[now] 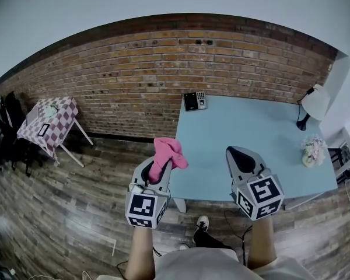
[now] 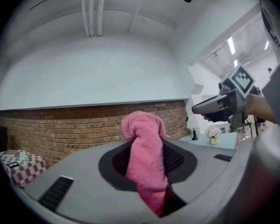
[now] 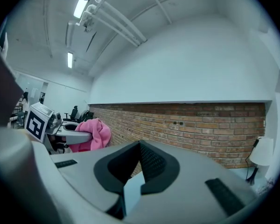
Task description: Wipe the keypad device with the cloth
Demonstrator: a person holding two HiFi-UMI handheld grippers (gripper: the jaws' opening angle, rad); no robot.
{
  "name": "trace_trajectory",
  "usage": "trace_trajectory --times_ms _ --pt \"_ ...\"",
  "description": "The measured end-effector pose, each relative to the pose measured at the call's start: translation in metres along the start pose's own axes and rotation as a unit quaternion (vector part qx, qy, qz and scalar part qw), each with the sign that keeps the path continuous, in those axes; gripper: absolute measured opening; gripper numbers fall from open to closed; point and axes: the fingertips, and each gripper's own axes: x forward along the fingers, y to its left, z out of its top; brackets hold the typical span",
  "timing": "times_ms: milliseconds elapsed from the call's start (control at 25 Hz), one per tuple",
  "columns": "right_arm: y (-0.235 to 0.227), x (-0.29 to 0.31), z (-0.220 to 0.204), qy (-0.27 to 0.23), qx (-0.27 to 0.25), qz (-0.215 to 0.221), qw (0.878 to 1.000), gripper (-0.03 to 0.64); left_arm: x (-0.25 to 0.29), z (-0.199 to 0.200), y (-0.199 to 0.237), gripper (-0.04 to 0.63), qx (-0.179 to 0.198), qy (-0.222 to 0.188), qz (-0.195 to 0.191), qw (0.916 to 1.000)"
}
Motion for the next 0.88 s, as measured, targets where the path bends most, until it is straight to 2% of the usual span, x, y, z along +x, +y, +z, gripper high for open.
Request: trace_trajectory --times_ms 200,440,880 --pt "0.020 -0.023 -0.001 0.001 0.002 0.014 1.000 0.005 -0.030 0.003 -0.017 0.137 0.009 -0.003 0.000 1.0000" --pt "0.039 -0.043 -0.008 0.011 0.002 0.016 1.000 0.005 -0.057 -0.006 -0.028 0.137 -0.002 0.005 0.006 1.0000" --pt "0.060 -0.055 -0.038 0.028 0.000 0.021 0.999 0.005 -0.083 -0.027 -0.038 0.137 -0.002 0.017 0.005 0.9998"
